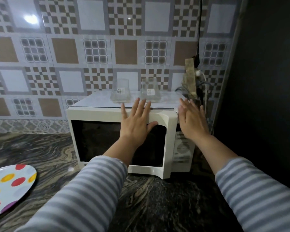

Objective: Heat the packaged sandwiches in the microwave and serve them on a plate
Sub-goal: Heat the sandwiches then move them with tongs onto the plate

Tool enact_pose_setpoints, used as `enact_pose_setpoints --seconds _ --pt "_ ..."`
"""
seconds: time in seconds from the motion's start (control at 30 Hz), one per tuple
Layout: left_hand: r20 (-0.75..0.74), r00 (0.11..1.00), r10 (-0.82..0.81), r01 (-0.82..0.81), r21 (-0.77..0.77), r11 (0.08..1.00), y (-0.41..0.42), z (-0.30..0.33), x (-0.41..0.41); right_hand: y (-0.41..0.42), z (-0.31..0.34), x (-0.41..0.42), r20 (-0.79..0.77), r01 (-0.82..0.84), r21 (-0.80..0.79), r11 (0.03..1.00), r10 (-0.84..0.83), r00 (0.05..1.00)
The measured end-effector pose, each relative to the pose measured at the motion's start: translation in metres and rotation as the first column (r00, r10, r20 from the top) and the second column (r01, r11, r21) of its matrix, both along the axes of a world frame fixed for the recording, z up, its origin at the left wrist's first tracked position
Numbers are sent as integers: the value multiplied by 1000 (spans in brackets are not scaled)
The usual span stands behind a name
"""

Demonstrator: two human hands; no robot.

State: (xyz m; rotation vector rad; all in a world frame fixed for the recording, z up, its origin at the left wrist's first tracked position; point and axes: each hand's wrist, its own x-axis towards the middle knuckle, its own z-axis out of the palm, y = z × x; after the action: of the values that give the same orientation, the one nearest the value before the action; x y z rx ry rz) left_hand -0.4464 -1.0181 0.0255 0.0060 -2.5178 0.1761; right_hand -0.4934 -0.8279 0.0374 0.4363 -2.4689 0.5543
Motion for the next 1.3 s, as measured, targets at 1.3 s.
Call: enact_pose_setpoints --seconds 1.3 --pt "-345 779 -523 614 585 530 59 -128 -21 4 -22 -34 -406 173 197 965 -80 910"
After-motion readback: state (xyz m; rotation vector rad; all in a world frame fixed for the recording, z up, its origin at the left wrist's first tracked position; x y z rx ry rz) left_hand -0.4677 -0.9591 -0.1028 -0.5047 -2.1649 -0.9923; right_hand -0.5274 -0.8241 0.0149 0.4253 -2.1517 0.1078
